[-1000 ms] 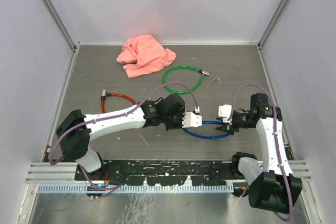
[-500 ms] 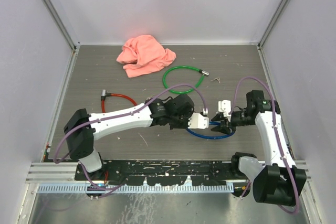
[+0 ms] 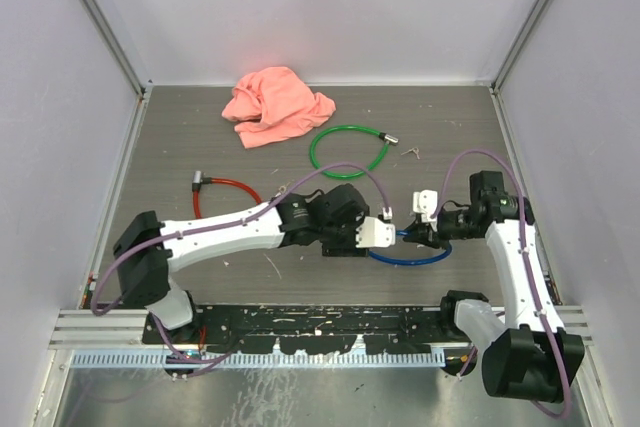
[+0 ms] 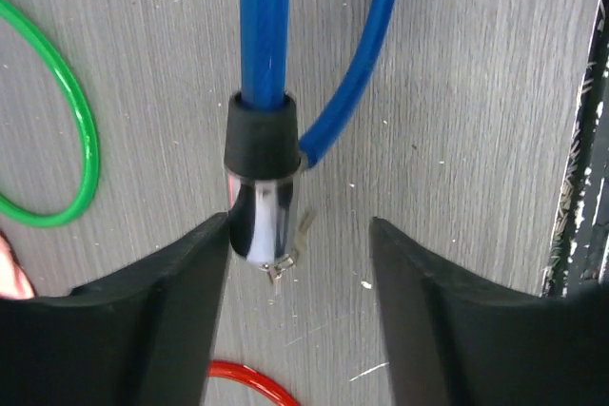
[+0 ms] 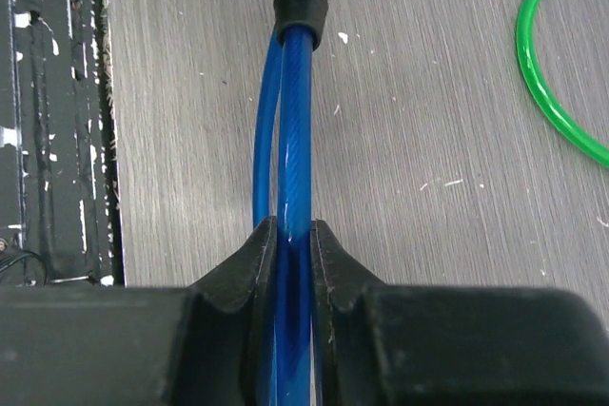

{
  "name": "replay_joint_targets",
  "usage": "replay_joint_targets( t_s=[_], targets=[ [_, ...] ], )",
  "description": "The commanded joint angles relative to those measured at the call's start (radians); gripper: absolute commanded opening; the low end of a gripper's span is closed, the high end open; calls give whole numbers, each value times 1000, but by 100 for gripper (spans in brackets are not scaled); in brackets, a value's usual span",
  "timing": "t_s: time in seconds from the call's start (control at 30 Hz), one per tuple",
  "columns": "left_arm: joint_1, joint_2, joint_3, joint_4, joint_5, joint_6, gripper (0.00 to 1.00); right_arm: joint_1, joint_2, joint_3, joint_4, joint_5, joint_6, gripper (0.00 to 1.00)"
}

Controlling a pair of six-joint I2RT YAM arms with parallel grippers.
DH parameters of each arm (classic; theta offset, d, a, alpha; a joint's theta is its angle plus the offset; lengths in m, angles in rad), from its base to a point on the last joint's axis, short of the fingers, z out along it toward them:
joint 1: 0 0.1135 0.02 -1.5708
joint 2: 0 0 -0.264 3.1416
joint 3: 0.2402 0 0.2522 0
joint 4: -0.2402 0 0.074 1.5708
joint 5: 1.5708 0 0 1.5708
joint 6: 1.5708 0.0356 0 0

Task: Lock with the key
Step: Lock the lock.

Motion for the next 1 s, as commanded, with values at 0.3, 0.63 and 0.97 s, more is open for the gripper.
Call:
replay_joint_targets(
  t_s=[0.3,0.63,0.97],
  targets=[
    [75,-431,-465,606,124,-16,90,-109,56,-48,-217,0,-421,1],
    [115,-307,-401,606,371,-21,77,-115,66,-26,-212,-3,-433,1],
    [115,-202,-375,639,424,-74,60,-124,75,-22,-214,1,-448,1]
  ],
)
